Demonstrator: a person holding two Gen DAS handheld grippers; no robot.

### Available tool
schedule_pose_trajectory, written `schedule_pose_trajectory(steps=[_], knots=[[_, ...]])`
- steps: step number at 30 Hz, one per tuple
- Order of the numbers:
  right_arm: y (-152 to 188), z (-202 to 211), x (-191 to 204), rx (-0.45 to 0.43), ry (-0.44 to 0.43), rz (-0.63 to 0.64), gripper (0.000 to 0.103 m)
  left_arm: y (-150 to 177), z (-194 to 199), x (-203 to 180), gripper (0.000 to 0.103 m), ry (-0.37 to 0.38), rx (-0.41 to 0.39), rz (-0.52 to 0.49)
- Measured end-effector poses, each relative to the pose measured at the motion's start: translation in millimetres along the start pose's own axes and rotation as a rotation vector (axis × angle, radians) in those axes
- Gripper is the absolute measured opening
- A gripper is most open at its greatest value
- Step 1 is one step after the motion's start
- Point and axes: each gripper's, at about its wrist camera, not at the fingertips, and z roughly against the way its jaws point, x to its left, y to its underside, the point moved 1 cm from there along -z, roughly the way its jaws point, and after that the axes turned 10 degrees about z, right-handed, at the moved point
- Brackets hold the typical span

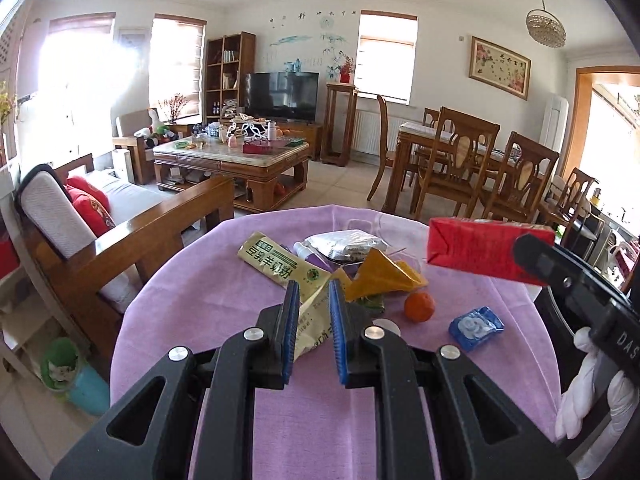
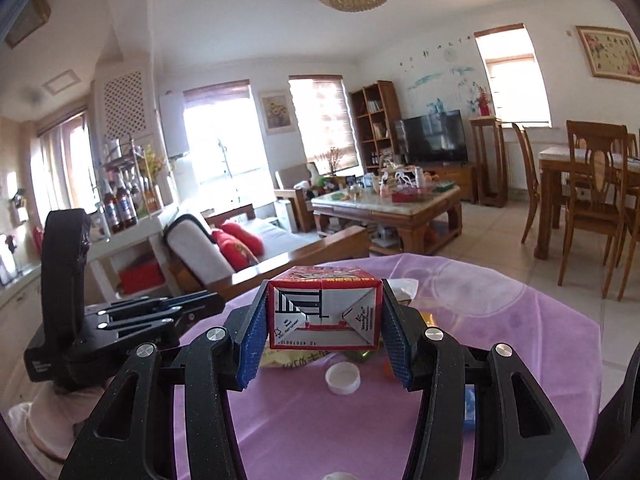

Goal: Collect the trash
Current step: 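Carry the red carton and beige strip over the black bin with both tools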

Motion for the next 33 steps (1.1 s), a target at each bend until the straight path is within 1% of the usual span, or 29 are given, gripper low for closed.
schedule_pose_trajectory(steps=[5, 11, 20, 24, 26, 27, 29, 31, 33], knots=[[3.7, 28.6, -32.2, -0.019, 0.040, -0.027, 0.051, 0.6, -0.4, -20.4, 0.017, 0.018, 0.001, -0.026], [14.2, 66.8, -80.0, -0.044, 0.112, -0.060, 0.051, 5.8, -2.7, -61.9, 0.017, 0.076, -0.003, -0.067], [33.0, 130.0, -148.1, -0.072, 0.218, -0.109, 0.051, 8.9, -5.0, -130.8, 0.017, 0.181, -0.011, -0.133], [42.7, 158.9, -176.8, -0.068, 0.269, -0.121, 0.051, 8.9, -6.3, -167.8, 0.017, 0.248, -0.016, -0.160], [49.8, 174.1, -189.6, -0.066, 0.297, -0.131, 0.051, 9.9, -8.8, -181.4, 0.017, 0.293, -0.003, -0.159], [53.1, 182.0, -196.2, -0.066, 0.310, -0.135, 0.051, 10.4, -10.8, -186.5, 0.017, 0.303, 0.003, -0.161], [61.5, 199.1, -209.9, -0.065, 0.338, -0.151, 0.051, 12.9, -14.6, -194.1, 0.017, 0.309, 0.009, -0.165], [70.9, 212.5, -219.2, -0.062, 0.356, -0.170, 0.051, 15.9, -22.1, -193.8, 0.018, 0.300, 0.032, -0.174], [79.2, 218.3, -224.4, -0.053, 0.361, -0.182, 0.051, 17.2, -29.7, -182.0, 0.018, 0.259, 0.053, -0.175]])
